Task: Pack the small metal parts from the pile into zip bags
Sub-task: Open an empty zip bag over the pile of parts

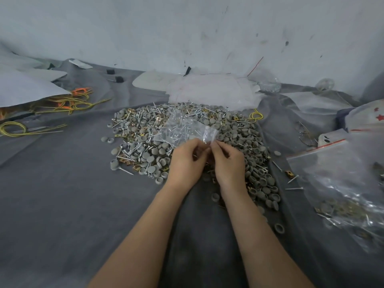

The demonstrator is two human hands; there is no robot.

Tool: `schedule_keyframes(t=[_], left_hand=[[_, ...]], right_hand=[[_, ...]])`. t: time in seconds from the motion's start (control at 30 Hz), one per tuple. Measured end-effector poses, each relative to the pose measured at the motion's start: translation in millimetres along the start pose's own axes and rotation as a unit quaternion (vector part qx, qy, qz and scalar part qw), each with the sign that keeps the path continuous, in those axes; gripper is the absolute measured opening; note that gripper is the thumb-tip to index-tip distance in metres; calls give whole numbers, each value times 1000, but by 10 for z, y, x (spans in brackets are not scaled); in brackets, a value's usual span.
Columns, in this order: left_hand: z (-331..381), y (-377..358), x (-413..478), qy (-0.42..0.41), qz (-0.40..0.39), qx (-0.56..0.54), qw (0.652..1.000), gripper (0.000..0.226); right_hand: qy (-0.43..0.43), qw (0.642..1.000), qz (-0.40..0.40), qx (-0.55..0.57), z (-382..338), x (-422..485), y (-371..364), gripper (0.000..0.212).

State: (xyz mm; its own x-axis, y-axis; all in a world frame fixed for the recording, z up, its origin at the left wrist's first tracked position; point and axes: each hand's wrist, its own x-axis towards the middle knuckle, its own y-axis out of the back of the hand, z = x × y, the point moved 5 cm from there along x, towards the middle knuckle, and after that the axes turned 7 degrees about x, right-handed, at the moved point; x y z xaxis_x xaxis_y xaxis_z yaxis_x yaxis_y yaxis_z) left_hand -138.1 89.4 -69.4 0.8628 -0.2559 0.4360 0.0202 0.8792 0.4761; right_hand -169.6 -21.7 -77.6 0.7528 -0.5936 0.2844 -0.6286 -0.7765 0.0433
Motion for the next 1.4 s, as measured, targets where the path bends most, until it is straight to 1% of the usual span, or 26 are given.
schedule_keyframes(t=[0.1, 0.23, 0.33, 0.47, 0.6, 0.7, 0.77, 0.8, 0.87, 0.9, 0.93, 0.97, 1.0, 1.07, 1.1, 1.13, 1.17, 1.2, 1.23, 1.27, 1.3, 1.33, 1.37, 1.4], left_hand=[[24, -3, -10, -7, -5, 17, 1000, 19], [67, 18, -28, -29, 45, 88, 995, 19], [134, 34, -49, -61, 68, 127, 988, 17], [162, 162, -43, -67, 136, 152, 977, 14], [220, 208, -83, -72, 174, 160, 969, 11], [280, 156, -96, -111, 159, 177, 965, 11], [291, 144, -83, -124, 153, 180, 964, 12], [295, 145, -82, -124, 151, 178, 964, 13], [325, 135, -102, -141, 146, 172, 964, 11], [352, 126, -115, -159, 143, 172, 962, 8], [379, 111, -127, -176, 137, 173, 959, 6], [399, 95, -137, -188, 128, 172, 958, 5], [419, 75, -142, -197, 119, 171, 958, 5], [443, 42, -147, -217, 113, 172, 954, 5], [455, 33, -152, -225, 116, 168, 953, 4], [445, 33, -150, -215, 125, 154, 956, 7], [417, 55, -131, -179, 142, 122, 966, 17], [363, 100, -107, -116, 160, 64, 978, 34], [278, 133, -75, -32, 158, -23, 987, 57], [196, 136, -44, 62, 125, -133, 981, 80], [129, 108, -10, 131, 77, -259, 954, 92], [100, 61, 24, 161, 15, -385, 909, 93], [103, 32, 47, 166, -37, -474, 864, 88], [113, 18, 45, 168, -66, -519, 835, 80]], right_hand=[[-13, 1000, -1, -9, -6, 8, 24, 18], [49, 993, -13, -102, -98, -35, 8, 16], [59, 991, -5, -119, -111, -40, -12, 17], [51, 986, 23, -157, -57, 5, 96, 19], [100, 984, 54, -140, -169, -56, 121, 11], [128, 986, 75, -72, -299, -126, 114, 13], [133, 989, 58, -3, -341, -148, 83, 8], [116, 992, 35, 23, -346, -157, 52, 3], [51, 995, -35, 78, -313, -173, -37, 17], [3, 989, -71, 129, -292, -183, -83, 28], [-46, 975, -99, 191, -273, -189, -115, 37], [-82, 958, -112, 252, -266, -187, -130, 42], [-109, 937, -114, 312, -270, -176, -123, 41], [-170, 882, -87, 430, -247, -135, -77, 24], [-194, 856, -70, 475, -237, -121, -40, 23], [-206, 835, -63, 507, -232, -115, -8, 32], [-209, 821, -65, 527, -239, -113, 16, 42], [-211, 809, -77, 543, -249, -111, 25, 51], [-215, 796, -95, 557, -266, -123, 18, 59], [-222, 785, -117, 566, -287, -147, -1, 67], [-231, 774, -146, 571, -312, -182, -37, 74], [-244, 763, -176, 572, -328, -223, -84, 78], [-257, 756, -205, 566, -332, -261, -140, 80], [-265, 752, -226, 559, -337, -301, -192, 80]])
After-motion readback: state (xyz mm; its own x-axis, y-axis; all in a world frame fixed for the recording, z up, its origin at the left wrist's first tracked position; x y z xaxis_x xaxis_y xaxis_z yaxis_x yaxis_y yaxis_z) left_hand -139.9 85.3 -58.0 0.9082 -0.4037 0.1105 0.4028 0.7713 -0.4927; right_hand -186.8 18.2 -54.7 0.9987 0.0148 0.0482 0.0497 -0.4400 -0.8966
